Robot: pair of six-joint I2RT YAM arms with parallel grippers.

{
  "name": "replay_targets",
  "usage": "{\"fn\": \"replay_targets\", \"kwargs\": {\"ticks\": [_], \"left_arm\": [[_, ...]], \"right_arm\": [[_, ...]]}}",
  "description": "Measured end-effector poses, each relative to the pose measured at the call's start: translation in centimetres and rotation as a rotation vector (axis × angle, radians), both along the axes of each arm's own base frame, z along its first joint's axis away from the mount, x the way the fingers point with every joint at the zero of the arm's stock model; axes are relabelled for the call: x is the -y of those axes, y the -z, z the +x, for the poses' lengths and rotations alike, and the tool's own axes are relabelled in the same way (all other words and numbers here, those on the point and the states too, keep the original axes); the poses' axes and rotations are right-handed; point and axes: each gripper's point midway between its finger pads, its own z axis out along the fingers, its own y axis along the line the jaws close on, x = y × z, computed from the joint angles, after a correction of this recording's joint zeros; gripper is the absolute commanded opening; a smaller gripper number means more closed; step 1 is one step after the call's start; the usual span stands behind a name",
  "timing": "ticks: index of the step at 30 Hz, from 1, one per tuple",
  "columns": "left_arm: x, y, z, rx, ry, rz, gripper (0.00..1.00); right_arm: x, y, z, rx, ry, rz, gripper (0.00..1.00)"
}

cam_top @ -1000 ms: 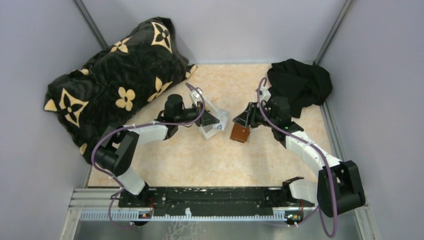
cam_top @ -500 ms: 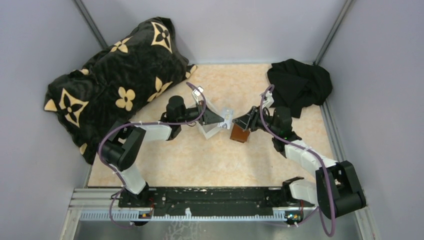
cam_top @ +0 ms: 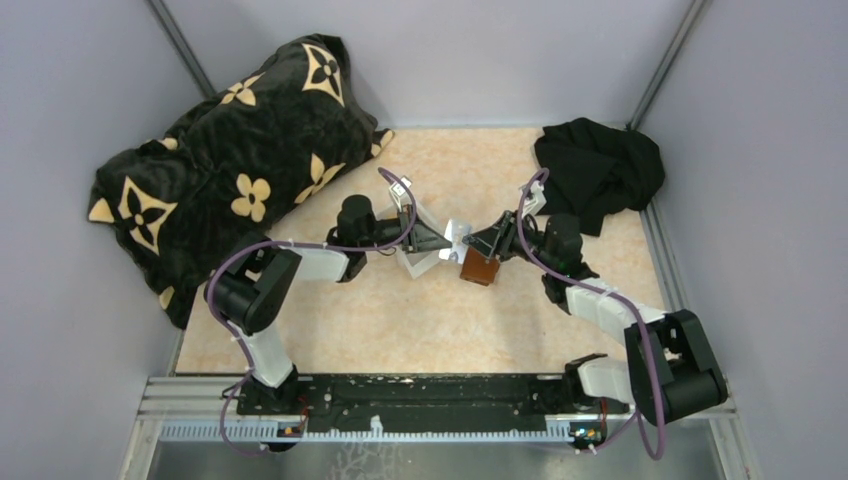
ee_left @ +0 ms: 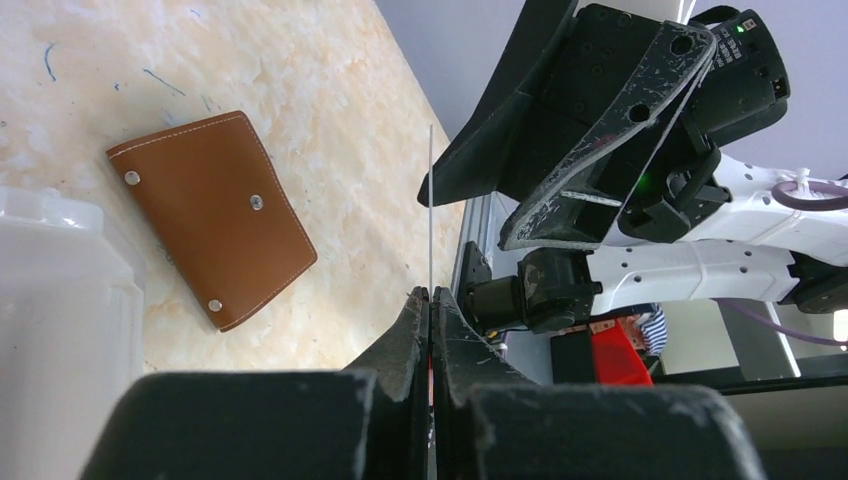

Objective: Put the credit cards into the card holder
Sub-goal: Pick up the credit card from the storage box.

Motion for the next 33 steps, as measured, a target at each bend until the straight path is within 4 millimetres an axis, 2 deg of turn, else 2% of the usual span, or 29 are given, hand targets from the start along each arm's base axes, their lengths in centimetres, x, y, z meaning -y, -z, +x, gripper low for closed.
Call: {"fn": "replay_targets", "kwargs": {"ticks": [16, 24, 27, 29, 32, 33], "left_arm": [[0.1, -0.6, 0.1, -0.003, -0.001, -0.027, 0.0], [0.3, -0.3, 0.2, -0.023, 0.003, -0.038, 0.0], [0.3, -0.2, 0.2, -0.033, 0.006, -0.043, 0.0], [0.4, -0.1, 0.2, -0.039, 0.009, -0.046, 0.0], [0.5, -0.1, 0.3, -0.043, 0.01, -0.051, 0.0], [0.5, 0.0, 0.3, -0.044, 0.009, -0.052, 0.0]], "right_arm": [[0.0, 0.6, -0.3, -0.01, -0.008, 0.0, 0.39], [-0.6, 0.7, -0.2, -0.019, -0.035, 0.029, 0.34], [-0.8, 1.0, -0.2, -0.034, -0.047, 0.041, 0.28], [-0.9, 1.1, -0.1, -0.041, -0.051, 0.048, 0.19], [-0.9, 1.3, 0.2, -0.052, -0.048, 0.063, 0.0], [-0.9, 1.4, 0.3, -0.059, -0.046, 0.069, 0.0]]}}
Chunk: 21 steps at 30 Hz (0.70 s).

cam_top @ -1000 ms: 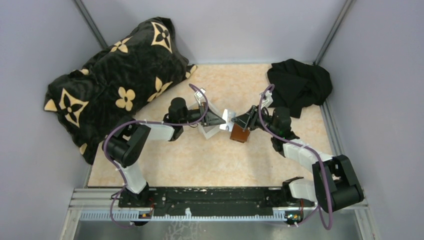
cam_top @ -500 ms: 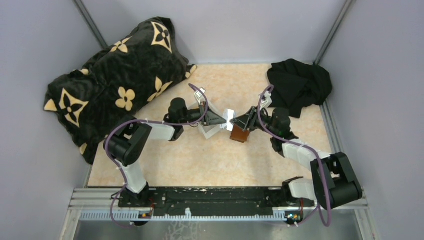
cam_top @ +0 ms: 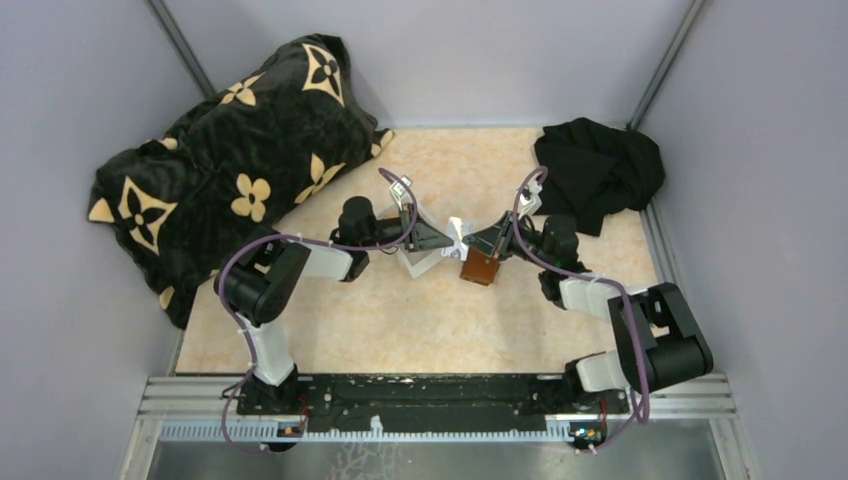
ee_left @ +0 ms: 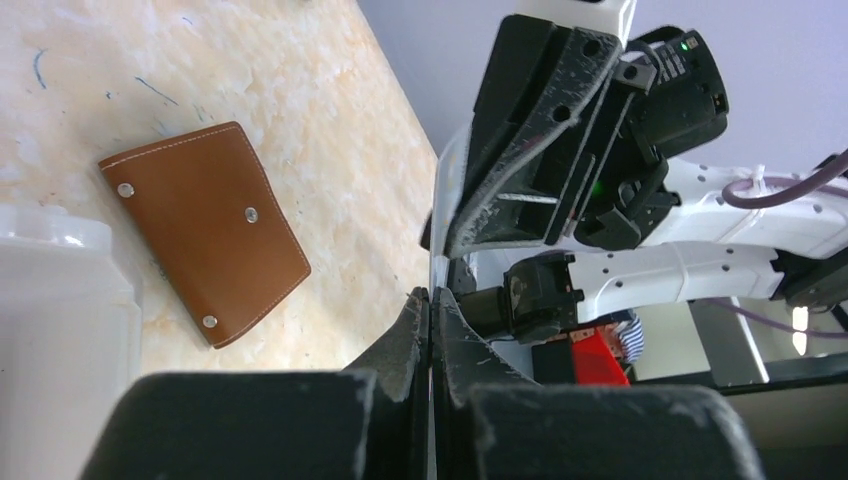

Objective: Put the credit cards into the card holder
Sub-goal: Pick up the credit card from the storage box.

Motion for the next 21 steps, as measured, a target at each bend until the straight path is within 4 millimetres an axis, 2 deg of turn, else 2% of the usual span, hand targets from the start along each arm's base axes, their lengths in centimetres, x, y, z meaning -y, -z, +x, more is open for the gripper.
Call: {"fn": "replay_targets", "kwargs": {"ticks": [1, 2, 5, 10, 15, 21], "left_arm": [[0.0, 0.1, 0.1, -0.002, -0.002, 0.001, 0.0], [0.0, 0.3, 0.2, -0.008, -0.005, 0.001, 0.05], [0.0, 0.3, 0.3, -0.017, -0.005, -0.004, 0.31], [0.2, 0.5, 0.3, -0.025, -0.017, 0.005, 0.53], [0.1, 1.9, 0.9, -0.048, -0.073, 0.059, 0.56], [-0.6, 3.2, 1.8, -0.055, -0.163, 0.13, 0.57]], "right_arm": [[0.0, -0.1, 0.1, -0.003, 0.0, 0.009, 0.0], [0.0, -0.3, 0.0, 0.001, -0.005, 0.017, 0.0], [-0.1, -0.5, 0.0, -0.004, -0.008, 0.03, 0.0], [-0.3, -1.1, -0.4, 0.006, -0.023, 0.038, 0.0], [0.3, -1.5, -0.7, 0.012, 0.003, 0.004, 0.0], [1.8, -0.8, -0.9, -0.01, 0.085, -0.087, 0.0]]}}
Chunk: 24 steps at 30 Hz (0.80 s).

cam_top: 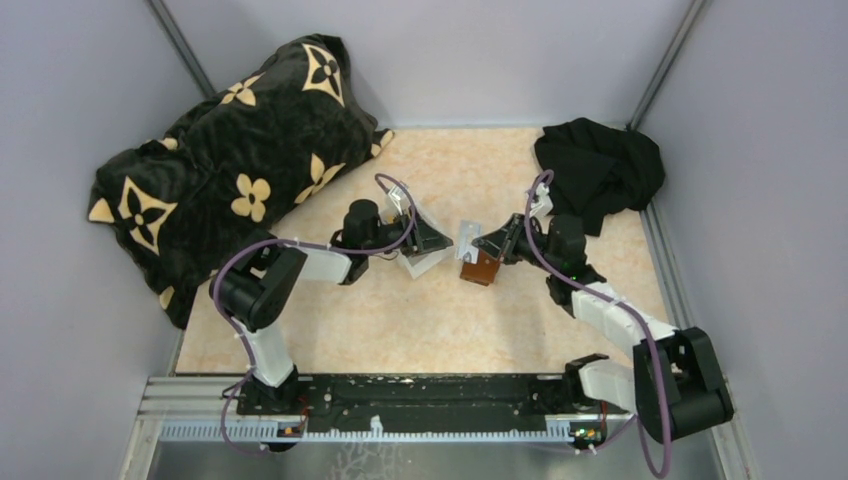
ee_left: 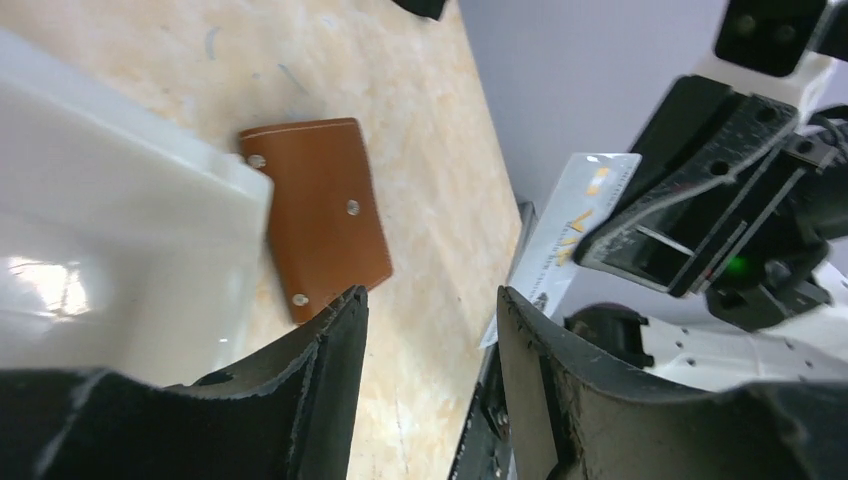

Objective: Put the credit cards into the card holder
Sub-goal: Pick up the credit card from the storage box, then open the card holder at the center of the board.

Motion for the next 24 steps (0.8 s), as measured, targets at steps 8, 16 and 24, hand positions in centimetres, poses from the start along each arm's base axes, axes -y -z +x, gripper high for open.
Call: {"fn": "replay_targets", "kwargs": {"ticks": [8, 16, 24], "left_arm": [[0.2, 3.4, -0.3, -0.008, -0.046, 0.143, 0.45], [2.2, 4.8, -1.4, 0.042, -0.027, 0.27, 0.27], [3.3, 5.4, -1.2, 0.093, -0.039, 0.363, 0.18]], "right_arm": [[2.8, 1.7, 0.7, -0.069, 0.152, -0.158, 0.0], [6.1, 4.7, 0.5, -0.165, 0.303, -0.306, 0.0], [8.1, 6.2, 0.1, -0.219, 0.388, -0.387, 0.0]]}}
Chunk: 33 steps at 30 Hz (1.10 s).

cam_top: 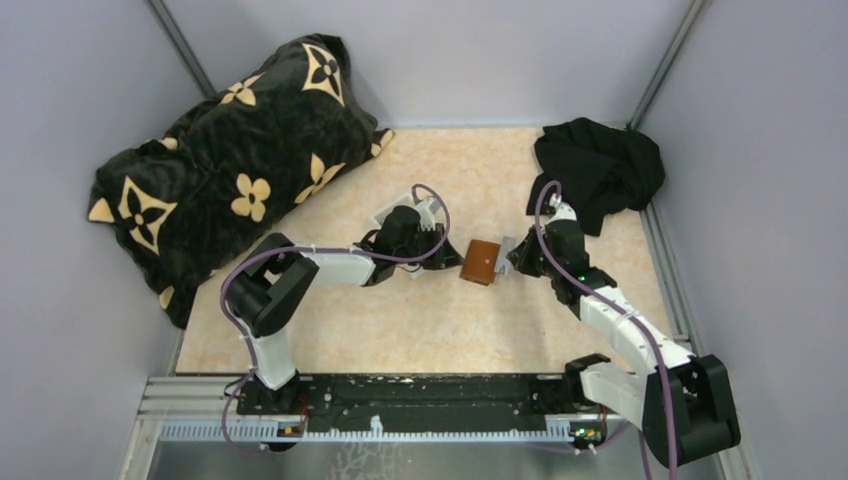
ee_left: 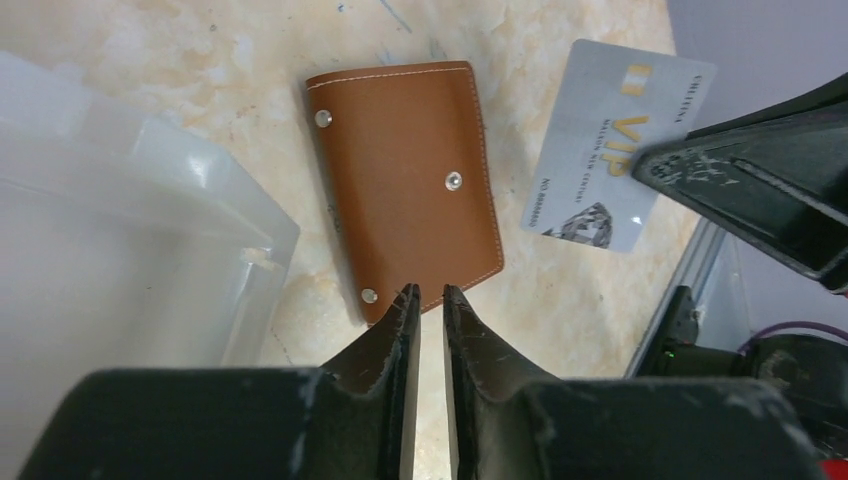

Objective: Put the credit cards into the card holder
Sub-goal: Open the card holder at the center of the board.

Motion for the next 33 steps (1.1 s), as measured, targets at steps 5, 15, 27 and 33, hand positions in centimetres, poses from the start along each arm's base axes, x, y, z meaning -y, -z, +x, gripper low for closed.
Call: {"fn": "replay_targets", "kwargs": {"ticks": [5, 15, 27, 33], "left_arm": [[-0.4, 1.8, 0.0, -0.012, -0.022, 0.06, 0.15], [-0.5, 4.0, 0.1, -0.033, -0.031, 0.13, 0.13], [-0.3, 4.6, 0.1, -0.031, -0.024, 0.152, 0.12], [-0.3, 4.7, 0.3, -0.031, -0.025, 0.157, 0.11]], "right_arm": [[0.7, 0.3, 0.1, -0.007, 0.028, -0.018, 0.0], [1.9, 0.6, 0.4, -0.021, 0.069, -0.02, 0.0], [1.9, 2.7, 0.9, -0.064, 0.069, 0.018, 0.0], [1.9, 3.6, 0.7, -0.085, 0.066, 0.028, 0.0]]}}
